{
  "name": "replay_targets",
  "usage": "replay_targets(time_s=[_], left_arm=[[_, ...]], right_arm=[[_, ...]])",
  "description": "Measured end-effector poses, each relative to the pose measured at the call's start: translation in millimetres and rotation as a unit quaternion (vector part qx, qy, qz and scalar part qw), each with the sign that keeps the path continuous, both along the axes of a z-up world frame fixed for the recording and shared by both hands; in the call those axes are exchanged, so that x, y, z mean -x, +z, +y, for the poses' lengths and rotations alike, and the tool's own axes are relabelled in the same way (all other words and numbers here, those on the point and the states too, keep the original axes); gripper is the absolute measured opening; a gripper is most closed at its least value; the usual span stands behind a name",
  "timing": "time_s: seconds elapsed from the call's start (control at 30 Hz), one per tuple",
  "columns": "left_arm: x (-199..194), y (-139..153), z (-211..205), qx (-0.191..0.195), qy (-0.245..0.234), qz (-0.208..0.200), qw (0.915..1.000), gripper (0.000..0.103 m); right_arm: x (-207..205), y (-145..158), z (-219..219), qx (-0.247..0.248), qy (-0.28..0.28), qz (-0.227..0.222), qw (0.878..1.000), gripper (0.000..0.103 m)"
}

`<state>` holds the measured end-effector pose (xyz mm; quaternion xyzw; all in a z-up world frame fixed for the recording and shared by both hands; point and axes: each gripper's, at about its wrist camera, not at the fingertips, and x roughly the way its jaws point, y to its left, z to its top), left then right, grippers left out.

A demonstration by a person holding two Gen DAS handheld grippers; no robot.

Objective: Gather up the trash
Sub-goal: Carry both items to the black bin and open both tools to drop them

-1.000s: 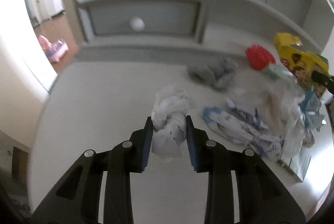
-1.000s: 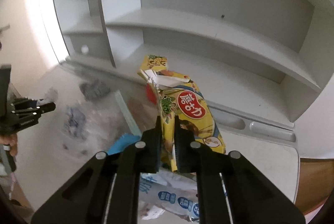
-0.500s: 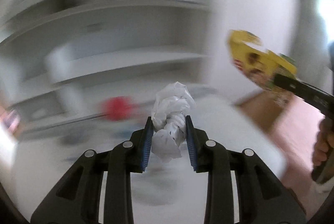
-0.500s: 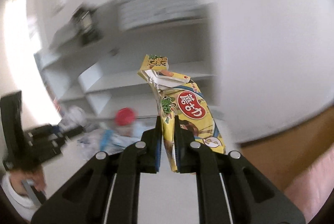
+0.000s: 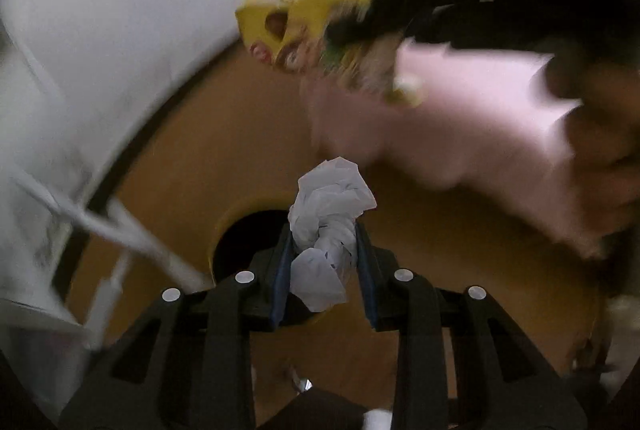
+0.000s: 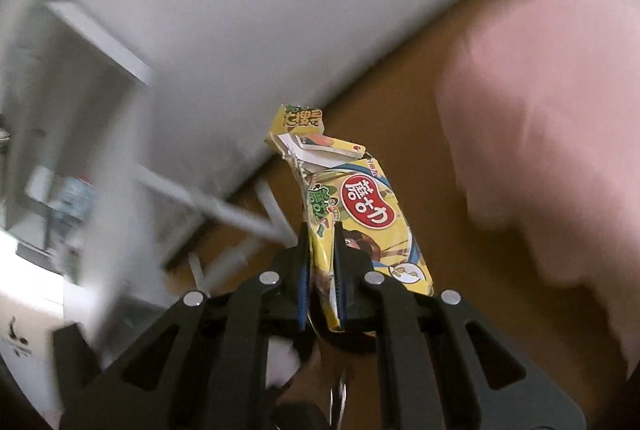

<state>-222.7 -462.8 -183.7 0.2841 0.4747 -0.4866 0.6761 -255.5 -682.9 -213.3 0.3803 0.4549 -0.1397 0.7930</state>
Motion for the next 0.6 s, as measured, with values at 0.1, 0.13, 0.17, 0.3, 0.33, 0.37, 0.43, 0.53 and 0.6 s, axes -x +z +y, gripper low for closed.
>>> replay_targets(time_s=[0.1, 0.13, 0.17, 0.3, 0.33, 0.37, 0.43, 0.53, 0.6], left_arm=[[-29, -91, -12, -0.090, 0.034, 0.036, 0.9947, 0.029], [-33, -110, -11, -0.109, 0.047, 0.041, 0.9921, 0.029], [-43, -121, -3, -0.123, 0.054, 0.042, 0.9900, 0.029], [-75, -162, 0, -0.163, 0.074, 0.062, 0.9818, 0.029], [-72, -160, 3, -0.162, 0.079, 0.069, 0.9811, 0.029], [-70, -159, 4, -0.162, 0.083, 0.075, 0.9804, 0.029], [-70, -160, 3, -0.159, 0.089, 0.091, 0.9791, 0.029], [-65, -160, -1, -0.156, 0.084, 0.096, 0.9796, 0.030], [-68, -165, -2, -0.150, 0.081, 0.117, 0.9784, 0.047]], right_arm=[[-14, -99, 9, -0.060, 0.011, 0.090, 0.994, 0.011], [-15, -121, 12, -0.078, 0.010, 0.106, 0.991, 0.011], [-17, -145, 15, -0.101, 0.011, 0.126, 0.987, 0.011], [-29, -196, 27, -0.137, 0.020, 0.177, 0.974, 0.011], [-26, -201, 26, -0.143, 0.018, 0.176, 0.974, 0.011], [-28, -203, 27, -0.149, 0.017, 0.176, 0.973, 0.011], [-31, -211, 27, -0.161, 0.015, 0.178, 0.971, 0.011], [-23, -224, 9, -0.180, 0.012, 0.165, 0.970, 0.011], [-25, -223, 7, -0.182, 0.021, 0.162, 0.970, 0.018]])
